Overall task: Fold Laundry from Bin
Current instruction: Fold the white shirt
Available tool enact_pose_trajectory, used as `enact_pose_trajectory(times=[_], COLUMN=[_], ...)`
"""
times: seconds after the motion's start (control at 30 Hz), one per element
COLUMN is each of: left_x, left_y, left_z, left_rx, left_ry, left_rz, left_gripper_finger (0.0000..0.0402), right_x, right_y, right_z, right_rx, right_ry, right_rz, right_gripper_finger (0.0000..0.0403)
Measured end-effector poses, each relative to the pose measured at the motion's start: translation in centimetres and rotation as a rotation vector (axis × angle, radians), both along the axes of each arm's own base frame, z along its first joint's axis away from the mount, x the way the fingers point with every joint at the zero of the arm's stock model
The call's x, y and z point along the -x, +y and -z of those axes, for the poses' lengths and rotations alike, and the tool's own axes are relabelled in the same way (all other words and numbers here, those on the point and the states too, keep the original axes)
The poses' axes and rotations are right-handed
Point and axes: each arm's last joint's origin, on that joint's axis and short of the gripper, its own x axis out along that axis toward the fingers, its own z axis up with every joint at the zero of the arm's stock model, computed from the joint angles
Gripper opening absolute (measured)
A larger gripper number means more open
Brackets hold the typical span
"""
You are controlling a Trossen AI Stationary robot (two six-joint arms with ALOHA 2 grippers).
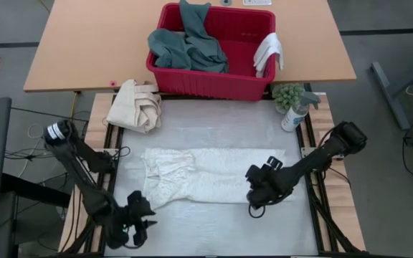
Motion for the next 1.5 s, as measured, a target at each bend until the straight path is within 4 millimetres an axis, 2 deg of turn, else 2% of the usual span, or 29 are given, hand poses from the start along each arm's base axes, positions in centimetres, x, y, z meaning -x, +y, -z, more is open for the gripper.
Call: enact_pose_trajectory(times=[0.07, 0.17, 0.33, 0.47, 0.63, 0.83, 1.03, 1.3, 1.4, 1.5], left_x=[-0.3, -0.7, -0.3, 0.1, 0.1, 0.7, 0.3, -0.3, -0.5, -0.7], left_y=[-0.3, 0.2, 1.0, 1.4, 1.4, 2.5, 2.3, 1.7, 1.6, 1.6], left_z=[0.5, 0.8, 1.2, 1.4, 1.2, 1.4, 1.3, 3.6, 4.1, 4.1], left_rx=[0.021, 0.068, 0.079, 0.069, 0.056, -0.087, -0.079, -0.129, -0.111, -0.103], left_ry=[0.002, 0.031, 0.137, 0.157, 0.155, 0.171, 0.135, 0.226, 0.257, 0.251], left_rz=[-0.021, -0.115, -0.203, -0.254, -0.229, -0.250, -0.230, -0.230, -0.230, -0.232], left_gripper_finger=[0.0176, 0.0207, 0.0215, 0.0208, 0.0196, 0.0183, 0.0174, 0.0156, 0.0138, 0.0099], right_x=[-0.1, -0.1, 0.0, 0.0, 0.0, -0.1, -0.1, -0.1, -0.1, -0.1], right_y=[0.1, 0.1, 0.3, 0.3, 0.3, 0.3, 0.3, 0.5, 0.5, 0.5], right_z=[0.3, 0.4, 0.4, 0.4, 0.4, 0.4, 0.4, 0.4, 0.4, 0.4], right_rx=[0.001, -0.005, 0.001, 0.000, 0.000, -0.006, -0.009, -0.015, -0.016, -0.019], right_ry=[0.010, 0.013, -0.002, -0.005, -0.007, -0.017, -0.023, -0.029, -0.028, -0.031], right_rz=[0.002, 0.008, 0.030, 0.031, 0.035, 0.048, 0.055, 0.051, 0.052, 0.059], right_gripper_finger=[0.0248, 0.0259, 0.0260, 0.0260, 0.0260, 0.0260, 0.0260, 0.0260, 0.0260, 0.0260])
